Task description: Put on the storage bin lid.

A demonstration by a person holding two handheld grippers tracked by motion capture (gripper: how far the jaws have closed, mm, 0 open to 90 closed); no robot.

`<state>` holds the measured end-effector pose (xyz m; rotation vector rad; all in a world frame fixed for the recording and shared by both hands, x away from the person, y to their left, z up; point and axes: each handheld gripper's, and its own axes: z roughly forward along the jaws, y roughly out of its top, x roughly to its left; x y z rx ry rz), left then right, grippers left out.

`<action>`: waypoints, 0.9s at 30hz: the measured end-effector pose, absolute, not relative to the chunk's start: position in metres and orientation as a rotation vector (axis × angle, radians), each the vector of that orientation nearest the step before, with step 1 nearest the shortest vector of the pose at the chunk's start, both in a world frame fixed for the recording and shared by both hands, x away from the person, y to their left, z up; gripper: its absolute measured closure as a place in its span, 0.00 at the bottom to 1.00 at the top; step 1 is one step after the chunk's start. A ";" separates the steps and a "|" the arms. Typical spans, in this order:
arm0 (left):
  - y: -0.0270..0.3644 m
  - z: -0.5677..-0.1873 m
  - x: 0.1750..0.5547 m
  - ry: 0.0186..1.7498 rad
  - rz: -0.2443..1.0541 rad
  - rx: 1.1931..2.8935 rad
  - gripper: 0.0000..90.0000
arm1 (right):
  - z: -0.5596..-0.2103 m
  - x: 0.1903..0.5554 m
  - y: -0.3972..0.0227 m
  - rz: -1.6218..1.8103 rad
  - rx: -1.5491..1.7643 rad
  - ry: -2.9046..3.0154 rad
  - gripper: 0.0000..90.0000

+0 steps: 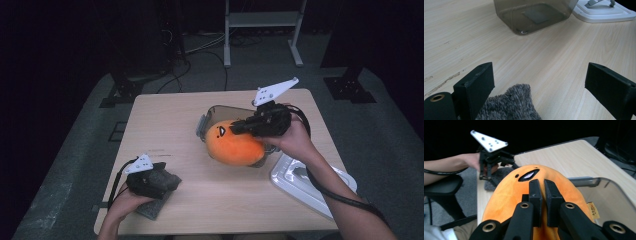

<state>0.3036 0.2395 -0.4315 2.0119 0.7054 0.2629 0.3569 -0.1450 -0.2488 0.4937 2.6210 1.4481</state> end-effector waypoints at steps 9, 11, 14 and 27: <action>0.239 -0.432 0.304 0.700 0.258 2.013 0.09 | -0.238 0.377 -0.146 1.427 0.547 2.582 0.94; 0.238 -0.432 0.304 0.699 0.257 2.011 0.09 | -0.237 0.383 -0.146 1.419 0.564 2.576 0.94; 0.238 -0.432 0.304 0.699 0.257 2.011 0.09 | -0.236 0.392 -0.146 1.393 0.584 2.572 0.94; 0.238 -0.433 0.304 0.697 0.252 2.008 0.09 | -0.255 0.427 -0.147 1.335 0.664 2.581 0.94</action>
